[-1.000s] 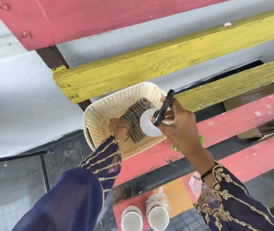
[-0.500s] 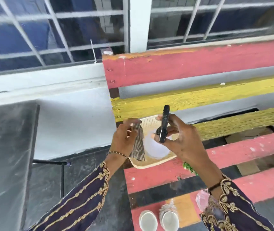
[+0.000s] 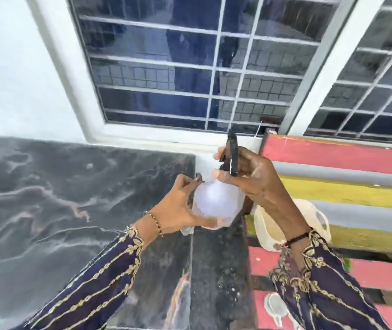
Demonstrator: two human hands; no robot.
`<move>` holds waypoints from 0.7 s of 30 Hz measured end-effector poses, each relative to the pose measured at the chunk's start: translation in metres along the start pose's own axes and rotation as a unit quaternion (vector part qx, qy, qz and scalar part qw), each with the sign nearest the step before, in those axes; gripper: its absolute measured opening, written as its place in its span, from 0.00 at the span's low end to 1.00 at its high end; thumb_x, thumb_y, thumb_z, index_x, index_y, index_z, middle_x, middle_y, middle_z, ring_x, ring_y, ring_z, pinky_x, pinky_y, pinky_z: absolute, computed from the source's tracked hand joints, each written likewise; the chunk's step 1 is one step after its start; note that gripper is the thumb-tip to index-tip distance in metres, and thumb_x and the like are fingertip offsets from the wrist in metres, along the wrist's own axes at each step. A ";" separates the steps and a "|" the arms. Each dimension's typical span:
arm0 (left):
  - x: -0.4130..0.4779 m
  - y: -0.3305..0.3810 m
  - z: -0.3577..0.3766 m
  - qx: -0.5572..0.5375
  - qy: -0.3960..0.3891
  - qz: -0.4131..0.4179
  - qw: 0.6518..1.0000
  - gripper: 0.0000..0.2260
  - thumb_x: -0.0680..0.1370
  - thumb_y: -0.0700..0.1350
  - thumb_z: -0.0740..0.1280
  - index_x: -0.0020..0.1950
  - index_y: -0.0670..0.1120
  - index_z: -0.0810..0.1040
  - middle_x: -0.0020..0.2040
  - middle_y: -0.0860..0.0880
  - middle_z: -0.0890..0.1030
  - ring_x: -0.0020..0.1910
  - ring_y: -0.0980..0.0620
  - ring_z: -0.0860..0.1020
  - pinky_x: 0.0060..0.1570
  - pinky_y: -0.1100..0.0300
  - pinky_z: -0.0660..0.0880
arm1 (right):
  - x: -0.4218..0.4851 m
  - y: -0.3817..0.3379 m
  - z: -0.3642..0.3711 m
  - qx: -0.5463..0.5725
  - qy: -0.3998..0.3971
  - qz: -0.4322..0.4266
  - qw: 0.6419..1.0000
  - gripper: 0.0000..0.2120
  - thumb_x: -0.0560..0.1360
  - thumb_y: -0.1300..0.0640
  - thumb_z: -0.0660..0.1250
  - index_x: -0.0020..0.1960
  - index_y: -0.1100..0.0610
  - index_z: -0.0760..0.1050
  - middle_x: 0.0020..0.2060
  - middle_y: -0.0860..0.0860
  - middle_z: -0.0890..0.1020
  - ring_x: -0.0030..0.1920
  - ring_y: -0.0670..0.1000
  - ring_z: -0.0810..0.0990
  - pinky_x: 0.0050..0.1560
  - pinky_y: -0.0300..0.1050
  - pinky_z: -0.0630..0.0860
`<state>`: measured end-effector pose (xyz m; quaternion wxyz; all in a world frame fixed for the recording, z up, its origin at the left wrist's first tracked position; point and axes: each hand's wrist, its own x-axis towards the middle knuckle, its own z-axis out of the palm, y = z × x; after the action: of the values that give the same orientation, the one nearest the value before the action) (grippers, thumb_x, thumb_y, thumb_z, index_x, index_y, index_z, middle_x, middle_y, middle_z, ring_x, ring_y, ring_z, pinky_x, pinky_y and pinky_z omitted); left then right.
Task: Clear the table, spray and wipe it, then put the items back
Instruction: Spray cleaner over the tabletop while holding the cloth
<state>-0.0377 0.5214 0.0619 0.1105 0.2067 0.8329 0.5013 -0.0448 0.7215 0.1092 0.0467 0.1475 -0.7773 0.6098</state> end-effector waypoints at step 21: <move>-0.196 -0.143 -0.226 0.050 0.382 -0.166 0.908 0.37 0.57 0.71 0.74 0.62 0.57 0.74 0.52 0.59 0.68 0.50 0.65 0.72 0.49 0.76 0.68 | 0.123 -0.008 0.401 0.130 0.032 0.150 0.980 0.34 0.67 0.24 0.70 0.36 0.58 0.80 0.28 0.57 0.81 0.21 0.50 0.70 0.21 0.41 0.68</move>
<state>0.0148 0.1951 0.0382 -0.1452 -0.1361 0.8576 0.4743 -0.1169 0.3129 0.0467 -0.0397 0.0146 -0.7025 0.7104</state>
